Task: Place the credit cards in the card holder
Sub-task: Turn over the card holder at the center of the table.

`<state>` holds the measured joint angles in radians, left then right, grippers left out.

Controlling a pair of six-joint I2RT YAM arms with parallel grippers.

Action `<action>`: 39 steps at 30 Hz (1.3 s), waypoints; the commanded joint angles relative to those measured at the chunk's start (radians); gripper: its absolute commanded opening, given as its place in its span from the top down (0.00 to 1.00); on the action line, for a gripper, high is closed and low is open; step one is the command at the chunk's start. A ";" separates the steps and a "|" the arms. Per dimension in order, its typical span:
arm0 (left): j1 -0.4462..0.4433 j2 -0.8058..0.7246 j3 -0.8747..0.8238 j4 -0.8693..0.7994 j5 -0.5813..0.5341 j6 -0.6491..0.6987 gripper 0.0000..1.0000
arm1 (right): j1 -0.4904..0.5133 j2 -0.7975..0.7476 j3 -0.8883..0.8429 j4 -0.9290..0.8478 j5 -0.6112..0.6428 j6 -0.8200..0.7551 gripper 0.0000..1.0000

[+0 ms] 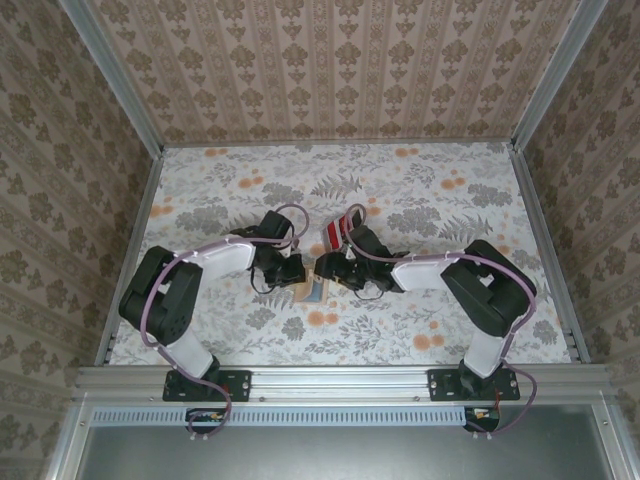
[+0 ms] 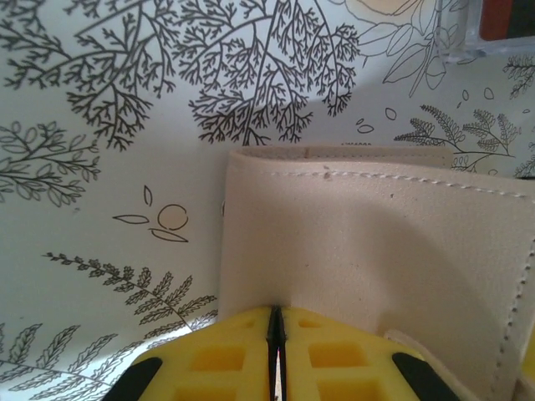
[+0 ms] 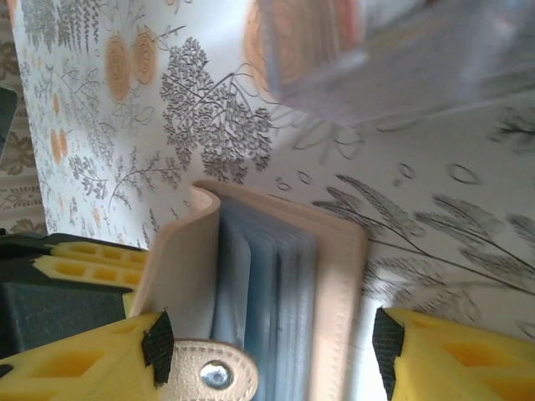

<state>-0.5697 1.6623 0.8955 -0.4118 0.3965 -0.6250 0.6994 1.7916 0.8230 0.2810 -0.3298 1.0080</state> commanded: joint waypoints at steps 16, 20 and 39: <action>-0.057 0.142 -0.028 0.102 0.025 -0.013 0.91 | 0.072 0.160 0.019 0.222 -0.130 0.136 0.42; -0.055 0.143 -0.036 0.108 0.022 -0.012 0.92 | 0.072 0.132 0.011 0.225 -0.138 0.136 0.50; -0.048 0.069 -0.175 0.325 0.056 -0.125 0.90 | 0.105 -0.044 0.145 -0.108 -0.124 -0.043 0.58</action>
<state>-0.5743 1.6497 0.7860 -0.1822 0.4751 -0.7044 0.7258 1.7935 0.8883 0.2016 -0.3141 1.0191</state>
